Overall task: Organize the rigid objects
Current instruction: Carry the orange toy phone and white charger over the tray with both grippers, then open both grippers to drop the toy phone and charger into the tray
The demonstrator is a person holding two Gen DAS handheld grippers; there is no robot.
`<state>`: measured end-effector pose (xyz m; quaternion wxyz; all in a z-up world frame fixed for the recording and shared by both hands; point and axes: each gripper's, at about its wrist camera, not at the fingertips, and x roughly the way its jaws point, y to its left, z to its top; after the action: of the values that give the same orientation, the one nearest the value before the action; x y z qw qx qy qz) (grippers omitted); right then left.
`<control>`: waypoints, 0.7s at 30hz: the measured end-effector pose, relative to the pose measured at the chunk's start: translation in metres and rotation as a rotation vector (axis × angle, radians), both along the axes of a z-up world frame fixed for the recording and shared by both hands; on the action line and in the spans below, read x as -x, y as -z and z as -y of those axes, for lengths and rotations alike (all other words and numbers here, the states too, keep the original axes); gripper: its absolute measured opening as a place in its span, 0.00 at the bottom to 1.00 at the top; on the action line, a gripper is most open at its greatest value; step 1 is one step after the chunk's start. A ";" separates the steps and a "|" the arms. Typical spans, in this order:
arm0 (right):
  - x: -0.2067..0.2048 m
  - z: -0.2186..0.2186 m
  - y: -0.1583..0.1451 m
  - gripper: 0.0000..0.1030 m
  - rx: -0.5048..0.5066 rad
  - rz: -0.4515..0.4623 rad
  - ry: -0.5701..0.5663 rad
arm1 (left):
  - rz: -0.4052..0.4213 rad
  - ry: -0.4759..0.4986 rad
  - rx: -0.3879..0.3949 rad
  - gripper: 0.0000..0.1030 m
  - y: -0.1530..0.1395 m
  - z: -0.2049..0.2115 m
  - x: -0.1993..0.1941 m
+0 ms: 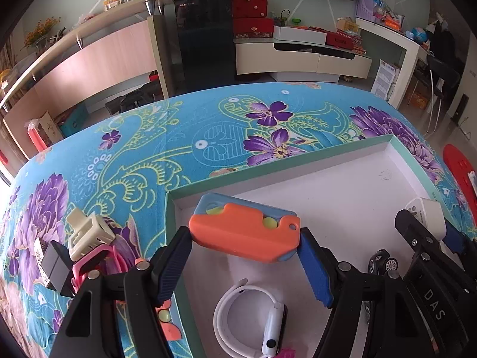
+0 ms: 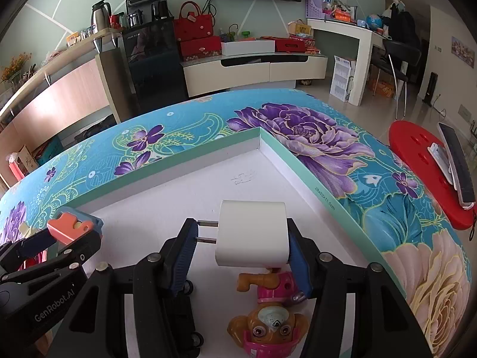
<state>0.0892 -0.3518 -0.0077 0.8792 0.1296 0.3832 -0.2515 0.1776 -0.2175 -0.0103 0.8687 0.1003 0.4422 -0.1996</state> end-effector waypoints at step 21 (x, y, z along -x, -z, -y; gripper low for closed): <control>-0.004 -0.005 -0.002 0.59 0.011 0.001 -0.013 | 0.044 -0.104 0.013 0.83 -0.018 -0.027 -0.001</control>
<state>0.0930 -0.3472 -0.0054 0.8818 0.1222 0.3822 -0.2478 0.1785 -0.1904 0.0082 0.8880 0.0760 0.4262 -0.1549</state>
